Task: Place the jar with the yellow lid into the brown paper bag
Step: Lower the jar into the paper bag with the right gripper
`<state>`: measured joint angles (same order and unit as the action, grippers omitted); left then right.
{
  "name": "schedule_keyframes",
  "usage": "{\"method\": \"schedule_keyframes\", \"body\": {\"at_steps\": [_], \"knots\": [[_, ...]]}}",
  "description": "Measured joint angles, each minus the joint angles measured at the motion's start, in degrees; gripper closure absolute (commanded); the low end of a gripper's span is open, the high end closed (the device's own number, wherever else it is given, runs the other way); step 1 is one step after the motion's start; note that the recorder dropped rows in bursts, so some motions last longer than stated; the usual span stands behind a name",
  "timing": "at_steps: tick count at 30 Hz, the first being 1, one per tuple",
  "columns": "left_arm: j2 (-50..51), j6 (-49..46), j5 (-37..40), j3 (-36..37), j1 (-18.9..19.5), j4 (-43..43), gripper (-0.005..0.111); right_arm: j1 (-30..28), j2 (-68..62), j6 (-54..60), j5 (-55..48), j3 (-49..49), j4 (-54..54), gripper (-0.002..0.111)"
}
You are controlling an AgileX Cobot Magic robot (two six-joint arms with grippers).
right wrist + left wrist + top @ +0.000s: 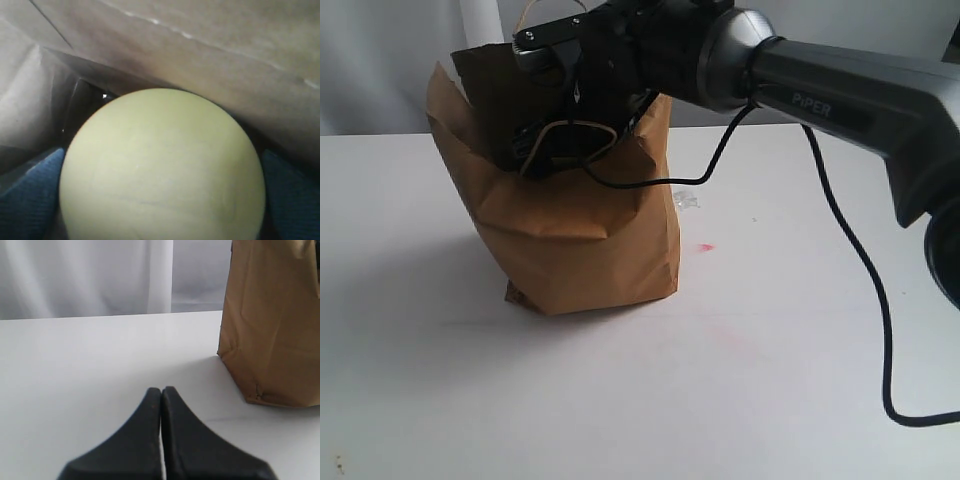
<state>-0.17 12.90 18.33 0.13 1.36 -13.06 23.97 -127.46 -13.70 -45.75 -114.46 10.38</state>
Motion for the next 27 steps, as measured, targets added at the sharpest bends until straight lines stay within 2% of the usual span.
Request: {"method": "schedule_keyframes", "body": {"at_steps": [8, 10, 11, 12, 16, 18, 21, 27], "knots": [[0.0, 0.0, 0.0, 0.0, 0.0, 0.0, 0.106, 0.0, -0.3, 0.0, 0.7, -0.4, 0.1, 0.108], [0.0, 0.0, 0.0, 0.0, 0.0, 0.0, 0.106, 0.0, -0.3, 0.0, 0.8, -0.4, 0.1, 0.105], [0.0, 0.0, 0.0, 0.0, 0.0, 0.0, 0.106, 0.0, -0.3, 0.0, 0.8, -0.4, 0.1, 0.101], [0.0, 0.0, 0.0, 0.0, 0.0, 0.0, 0.106, 0.0, -0.3, 0.0, 0.8, -0.4, 0.1, 0.088], [0.0, 0.0, 0.0, 0.0, 0.0, 0.0, 0.106, 0.0, -0.3, 0.0, 0.8, -0.4, 0.1, 0.055], [0.0, 0.0, 0.0, 0.0, 0.0, 0.0, 0.106, 0.0, -0.3, 0.0, 0.8, -0.4, 0.1, 0.028], [0.0, 0.0, 0.0, 0.0, 0.0, 0.0, 0.106, 0.0, -0.3, 0.0, 0.8, -0.4, 0.1, 0.020], [0.0, 0.0, 0.0, 0.0, 0.0, 0.0, 0.106, 0.0, -0.3, 0.0, 0.8, -0.4, 0.1, 0.020]]}}
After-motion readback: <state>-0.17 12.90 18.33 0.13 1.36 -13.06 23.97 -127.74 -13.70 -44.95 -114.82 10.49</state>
